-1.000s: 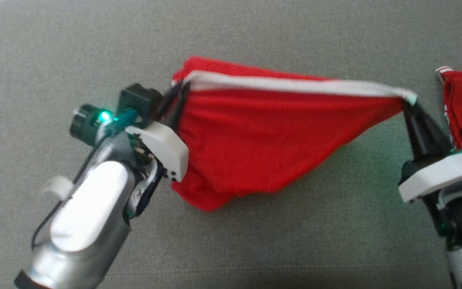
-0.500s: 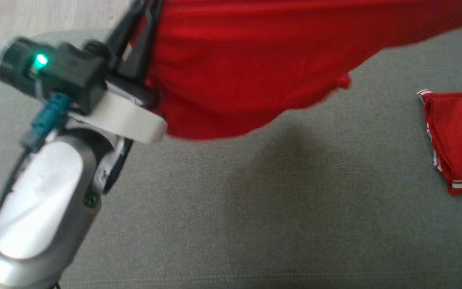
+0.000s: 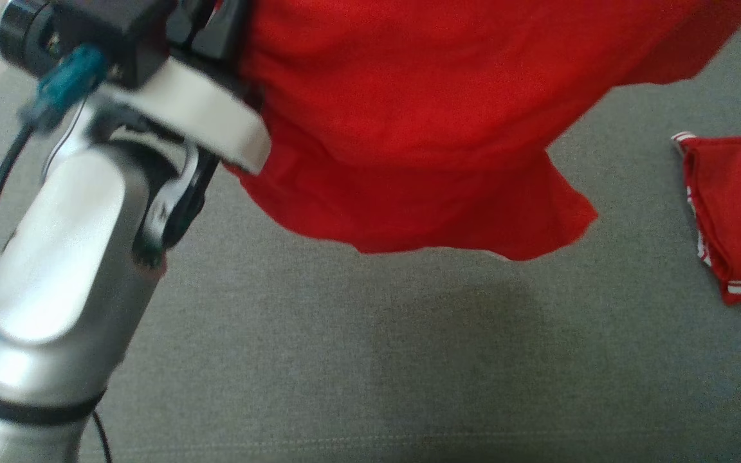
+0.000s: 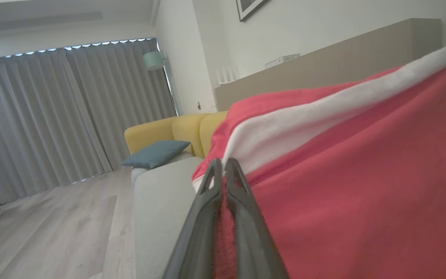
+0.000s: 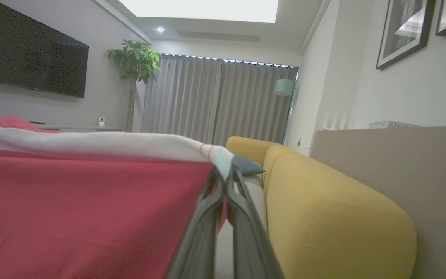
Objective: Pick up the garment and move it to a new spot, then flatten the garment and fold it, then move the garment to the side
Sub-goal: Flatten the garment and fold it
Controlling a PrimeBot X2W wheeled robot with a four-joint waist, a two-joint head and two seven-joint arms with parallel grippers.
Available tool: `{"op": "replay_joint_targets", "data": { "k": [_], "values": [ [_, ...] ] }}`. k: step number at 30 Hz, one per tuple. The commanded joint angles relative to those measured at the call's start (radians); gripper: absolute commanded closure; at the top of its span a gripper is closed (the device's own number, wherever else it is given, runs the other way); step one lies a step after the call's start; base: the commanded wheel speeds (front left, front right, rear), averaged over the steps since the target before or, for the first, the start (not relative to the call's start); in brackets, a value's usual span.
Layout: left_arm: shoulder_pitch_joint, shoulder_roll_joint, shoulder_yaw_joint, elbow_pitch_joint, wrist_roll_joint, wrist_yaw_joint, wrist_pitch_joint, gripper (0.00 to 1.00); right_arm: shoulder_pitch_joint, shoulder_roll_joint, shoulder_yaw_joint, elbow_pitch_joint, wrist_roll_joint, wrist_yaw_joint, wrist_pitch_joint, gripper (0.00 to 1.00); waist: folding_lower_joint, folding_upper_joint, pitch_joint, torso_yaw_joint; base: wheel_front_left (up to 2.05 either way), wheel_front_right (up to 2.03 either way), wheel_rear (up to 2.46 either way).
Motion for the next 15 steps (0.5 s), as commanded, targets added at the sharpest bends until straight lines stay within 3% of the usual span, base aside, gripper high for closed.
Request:
{"op": "replay_joint_targets", "data": {
  "k": [1, 7, 15],
  "values": [
    [-0.093, 0.008, 0.045, 0.027, -0.014, -0.011, -0.018, 1.0, -0.07, -0.014, 0.034, 0.015, 0.021, 0.007, -0.004, 1.0, 0.0, -0.0001, 0.029, -0.005, 0.0, 0.0, 0.0],
    [-0.255, -0.068, 0.065, 0.321, -0.033, -0.047, -0.14, 1.0, -0.284, 0.01, 0.139, 0.248, 0.048, 0.007, -0.08, 1.0, 0.0, -0.0001, 0.085, -0.017, 0.0, 0.0, 0.0],
    [-0.448, -0.139, 0.106, 0.742, -0.033, -0.087, -0.364, 1.0, -0.547, 0.117, 0.308, 0.617, 0.067, 0.007, -0.283, 1.0, 0.0, -0.0001, 0.137, -0.055, 0.0, 0.0, 0.0]
  ]
}}
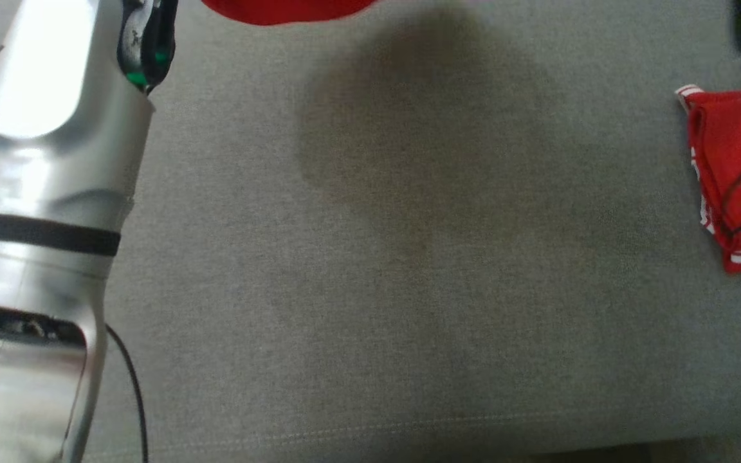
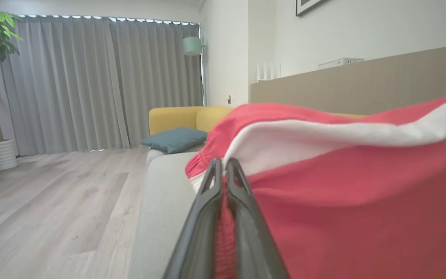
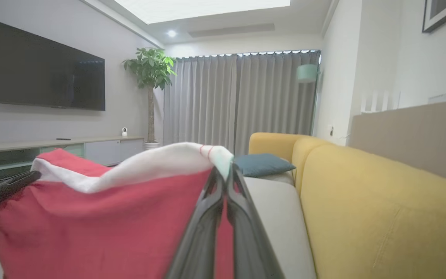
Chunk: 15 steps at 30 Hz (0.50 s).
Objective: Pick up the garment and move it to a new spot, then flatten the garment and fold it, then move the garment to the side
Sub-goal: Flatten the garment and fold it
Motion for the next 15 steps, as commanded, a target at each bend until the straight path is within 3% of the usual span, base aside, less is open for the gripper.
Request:
{"op": "replay_joint_targets", "data": {
  "k": [1, 8, 15],
  "values": [
    [-0.042, 0.018, 0.038, 0.025, -0.002, -0.007, -0.013, 1.0, -0.007, 0.034, 0.031, 0.034, 0.016, 0.007, -0.034, 1.0, 0.0, 0.0, 0.022, -0.014, 0.0, 0.0, 0.0],
    [0.088, -0.034, 0.099, 0.155, -0.007, -0.02, -0.022, 1.0, 0.074, 0.101, 0.193, 0.311, 0.101, 0.007, -0.148, 1.0, 0.0, 0.0, 0.086, -0.013, 0.0, 0.0, 0.0],
    [0.327, -0.074, 0.136, 0.019, 0.075, -0.026, -0.023, 1.0, 0.244, 0.083, 0.271, 0.425, 0.202, 0.007, -0.246, 1.0, 0.0, 0.0, 0.104, 0.006, 0.0, 0.0, 0.0]
  ]
}}
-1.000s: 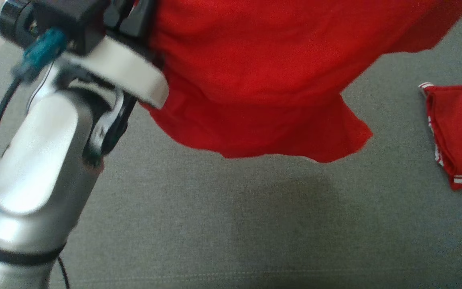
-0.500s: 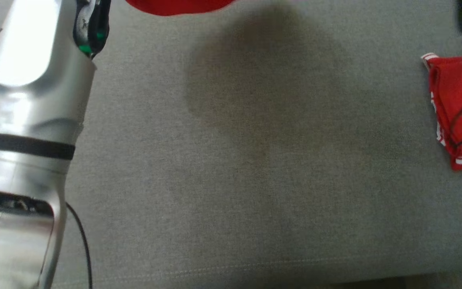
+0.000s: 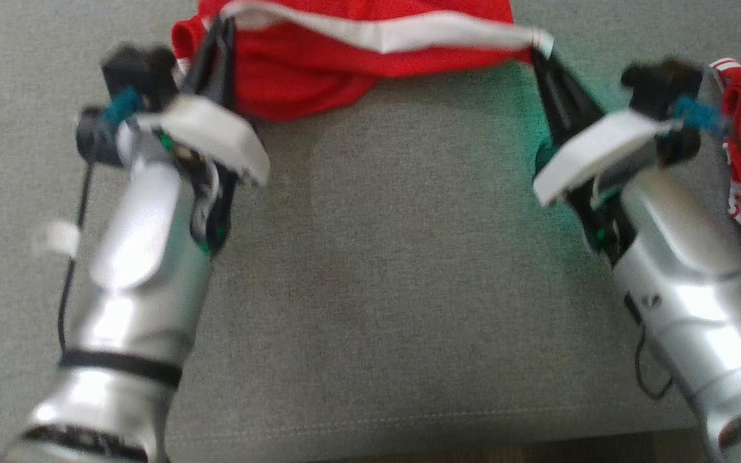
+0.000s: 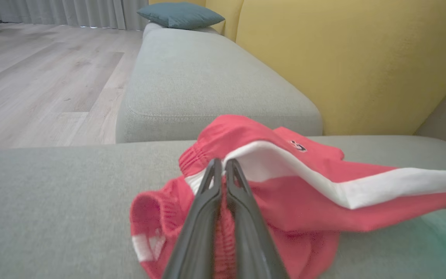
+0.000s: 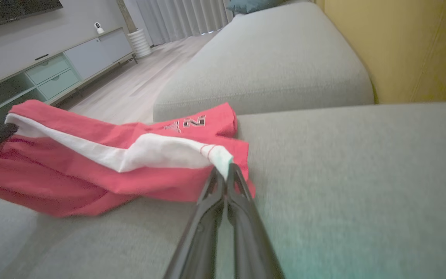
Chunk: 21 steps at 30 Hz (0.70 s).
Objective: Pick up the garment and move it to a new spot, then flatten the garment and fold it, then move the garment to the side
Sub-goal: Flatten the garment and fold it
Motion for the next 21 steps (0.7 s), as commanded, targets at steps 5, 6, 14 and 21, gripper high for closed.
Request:
{"op": "replay_joint_targets", "data": {
  "k": [5, 6, 14, 21],
  "values": [
    [0.241, 0.009, 0.038, -0.258, 0.094, -0.026, -0.005, 1.0, 0.165, -0.053, 0.03, -0.082, 0.055, 0.007, -0.066, 1.0, 0.0, 0.0, -0.037, 0.006, 0.0, 0.0, 0.0],
    [0.282, 0.008, 0.036, -0.291, 0.106, -0.028, -0.005, 1.0, 0.193, -0.064, 0.022, -0.099, 0.058, 0.007, -0.072, 1.0, 0.0, 0.0, -0.045, 0.008, 0.0, 0.0, 0.0],
    [0.581, 0.005, 0.009, -0.503, 0.173, -0.032, -0.005, 1.0, 0.454, -0.126, -0.115, -0.273, 0.003, 0.007, -0.085, 1.0, 0.0, 0.0, -0.124, 0.028, 0.0, 0.0, 0.0],
    [0.725, 0.004, -0.023, -0.588, 0.198, -0.029, -0.005, 1.0, 0.691, -0.12, -0.278, -0.47, -0.074, 0.007, 0.01, 1.0, 0.0, 0.0, -0.184, 0.05, 0.0, 0.0, 0.0]
  ]
}}
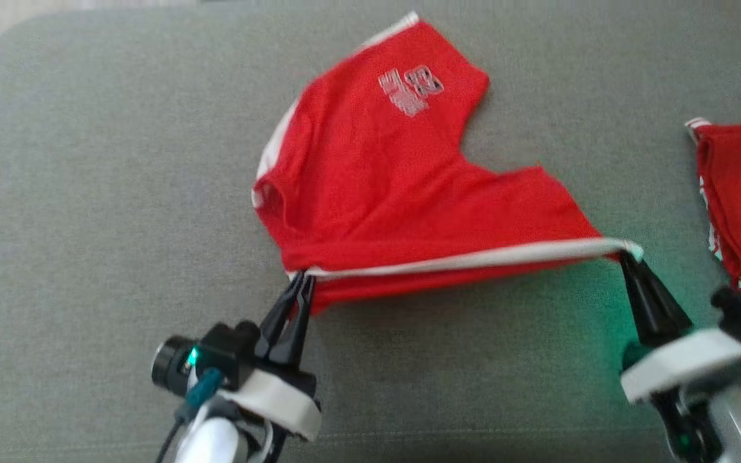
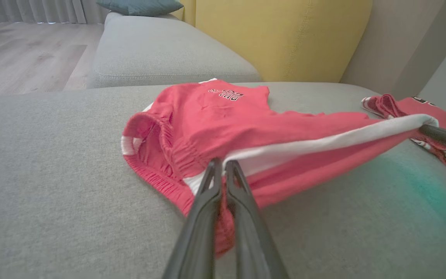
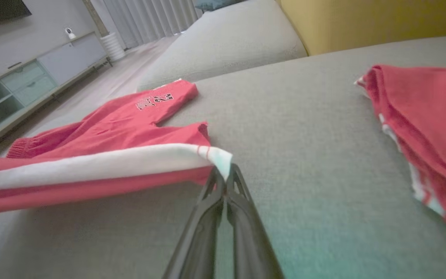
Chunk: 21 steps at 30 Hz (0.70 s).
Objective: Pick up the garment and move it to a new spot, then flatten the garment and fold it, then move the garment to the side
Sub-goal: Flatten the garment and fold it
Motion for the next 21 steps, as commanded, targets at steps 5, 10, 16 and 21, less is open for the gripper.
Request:
{"op": "replay_joint_targets", "data": {
  "k": [5, 10, 16, 21],
  "values": [
    [0.055, 0.006, 0.004, -0.081, 0.006, 0.002, -0.005, 1.0, 0.167, 0.037, -0.113, -0.215, -0.073, 0.007, 0.122, 1.0, 0.0, -0.0001, -0.043, 0.017, 0.0, 0.0, 0.0],
    [0.097, 0.006, -0.01, -0.122, 0.008, 0.002, -0.005, 1.0, 0.282, 0.085, -0.206, -0.406, -0.132, 0.007, 0.251, 1.0, 0.0, -0.0001, -0.052, 0.024, 0.0, 0.0, 0.0],
    [0.066, 0.006, -0.014, -0.11, -0.001, -0.009, -0.005, 1.0, 0.24, 0.083, -0.257, -0.496, -0.156, 0.007, 0.338, 1.0, 0.0, -0.0001, -0.03, 0.038, 0.0, 0.0, 0.0],
    [-0.051, 0.006, -0.005, -0.066, -0.033, -0.016, 0.011, 1.0, 0.042, 0.035, -0.241, -0.443, -0.132, 0.007, 0.379, 1.0, 0.0, -0.0001, 0.05, 0.08, 0.0, 0.0, 0.0]
  ]
}}
